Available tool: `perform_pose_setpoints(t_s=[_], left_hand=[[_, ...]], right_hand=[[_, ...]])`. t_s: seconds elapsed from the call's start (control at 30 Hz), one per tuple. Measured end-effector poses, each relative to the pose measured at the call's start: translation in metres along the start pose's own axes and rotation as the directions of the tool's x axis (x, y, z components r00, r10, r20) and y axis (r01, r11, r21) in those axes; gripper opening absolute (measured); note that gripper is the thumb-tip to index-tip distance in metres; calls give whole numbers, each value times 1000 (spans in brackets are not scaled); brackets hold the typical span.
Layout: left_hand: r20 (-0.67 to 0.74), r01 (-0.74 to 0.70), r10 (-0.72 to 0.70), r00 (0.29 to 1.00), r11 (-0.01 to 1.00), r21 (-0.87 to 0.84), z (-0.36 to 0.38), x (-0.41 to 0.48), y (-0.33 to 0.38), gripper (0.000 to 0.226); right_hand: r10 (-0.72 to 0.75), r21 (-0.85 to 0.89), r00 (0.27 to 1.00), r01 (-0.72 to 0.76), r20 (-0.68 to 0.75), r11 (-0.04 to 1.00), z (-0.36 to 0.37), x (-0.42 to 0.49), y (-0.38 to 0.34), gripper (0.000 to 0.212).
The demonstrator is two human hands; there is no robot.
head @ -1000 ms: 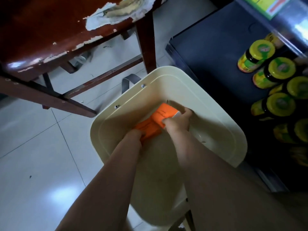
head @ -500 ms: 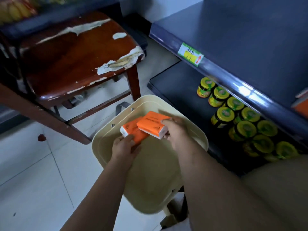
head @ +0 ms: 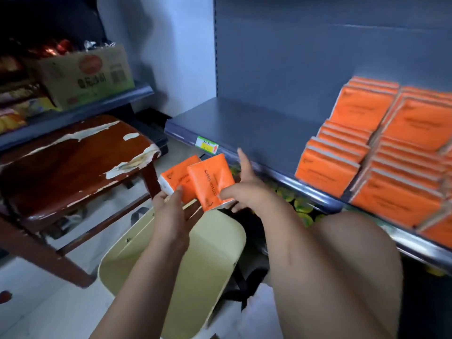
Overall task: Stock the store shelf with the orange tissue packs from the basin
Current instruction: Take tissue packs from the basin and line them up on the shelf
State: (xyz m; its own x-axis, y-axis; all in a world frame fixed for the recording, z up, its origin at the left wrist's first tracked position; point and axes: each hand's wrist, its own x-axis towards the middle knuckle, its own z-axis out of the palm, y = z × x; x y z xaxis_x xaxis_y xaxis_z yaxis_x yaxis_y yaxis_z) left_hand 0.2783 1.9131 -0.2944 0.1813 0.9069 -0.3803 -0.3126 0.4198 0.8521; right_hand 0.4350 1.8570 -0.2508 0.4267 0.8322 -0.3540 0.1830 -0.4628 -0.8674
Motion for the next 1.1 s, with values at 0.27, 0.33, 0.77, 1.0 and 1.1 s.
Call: perform_pose_setpoints(t_s=[0.27,0.33,0.77,1.0,1.1], left_hand=[[322,-202,187,928,979,14,105,-58,22,21],[388,-254,229,893,967,15,126,-73,24,10],[697,-322,234,677,947,-5,267,-147,-20,8],[727,-323,243,642,946,-31,337,-146,-24,4],[713,-377,279,643,926,-23,354,-136,-32,6]], right_hand=[[-386,-98,869,374,-310,922,-101,-51,-14,141],[-491,-256,800,423,-344,869,-129,-70,-16,142],[-795,-822,309,69,-521,566,-294,-180,61,65],[-464,-441,107,187,-879,878,-363,-206,104,52],[-453,-445,109,93,-885,891,-376,-209,109,66]])
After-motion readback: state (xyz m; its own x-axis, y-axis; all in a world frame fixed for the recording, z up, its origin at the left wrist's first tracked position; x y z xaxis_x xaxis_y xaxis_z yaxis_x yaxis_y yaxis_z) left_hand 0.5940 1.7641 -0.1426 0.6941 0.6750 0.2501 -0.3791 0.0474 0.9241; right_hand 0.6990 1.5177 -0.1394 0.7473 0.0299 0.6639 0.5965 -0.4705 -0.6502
